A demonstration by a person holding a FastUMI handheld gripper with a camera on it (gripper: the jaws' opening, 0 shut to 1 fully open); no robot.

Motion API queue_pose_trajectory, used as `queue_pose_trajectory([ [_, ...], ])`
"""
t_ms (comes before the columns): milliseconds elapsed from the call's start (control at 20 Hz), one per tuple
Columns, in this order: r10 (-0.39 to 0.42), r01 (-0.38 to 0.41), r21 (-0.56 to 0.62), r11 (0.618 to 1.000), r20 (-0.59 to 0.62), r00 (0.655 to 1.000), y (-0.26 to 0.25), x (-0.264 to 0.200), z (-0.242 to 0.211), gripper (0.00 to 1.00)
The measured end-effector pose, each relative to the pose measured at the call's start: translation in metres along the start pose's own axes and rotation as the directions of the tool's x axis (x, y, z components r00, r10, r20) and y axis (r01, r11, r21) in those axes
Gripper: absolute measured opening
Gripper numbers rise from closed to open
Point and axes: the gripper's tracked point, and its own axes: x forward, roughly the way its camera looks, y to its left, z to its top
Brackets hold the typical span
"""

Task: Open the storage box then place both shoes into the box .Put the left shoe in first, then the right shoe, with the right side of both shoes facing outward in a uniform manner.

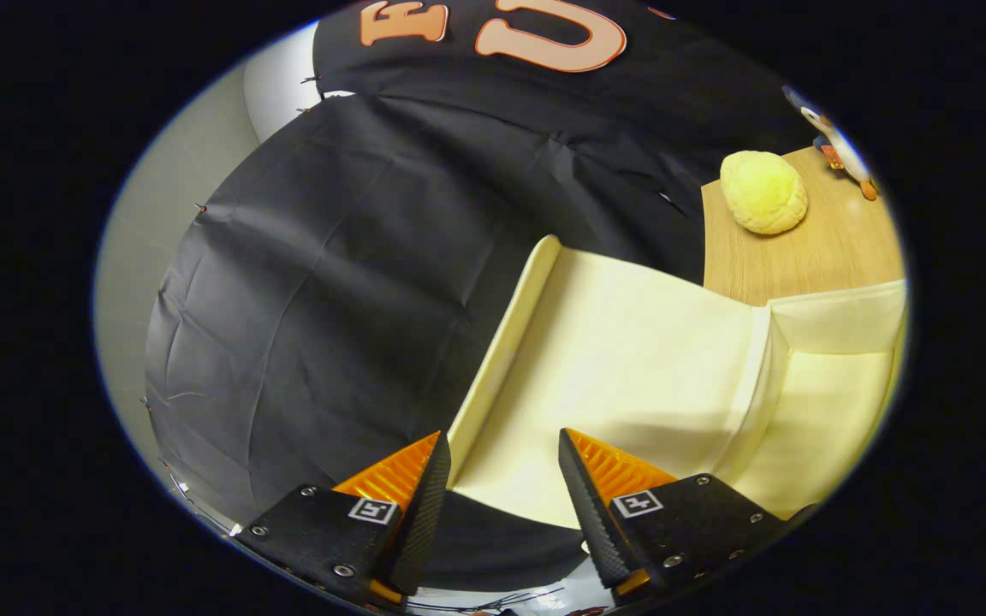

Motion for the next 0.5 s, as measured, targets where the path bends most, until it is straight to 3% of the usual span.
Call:
queue_pose_trajectory([
  [250, -0.15, 0.156, -0.114, 0.981, 0.061, 0.987, -0.05, -0.053, 0.016, 0.91],
  [500, -0.378, 0.402, -0.188, 0.896, 0.149, 0.914, -0.134, -0.131, 0.019, 0.96],
])
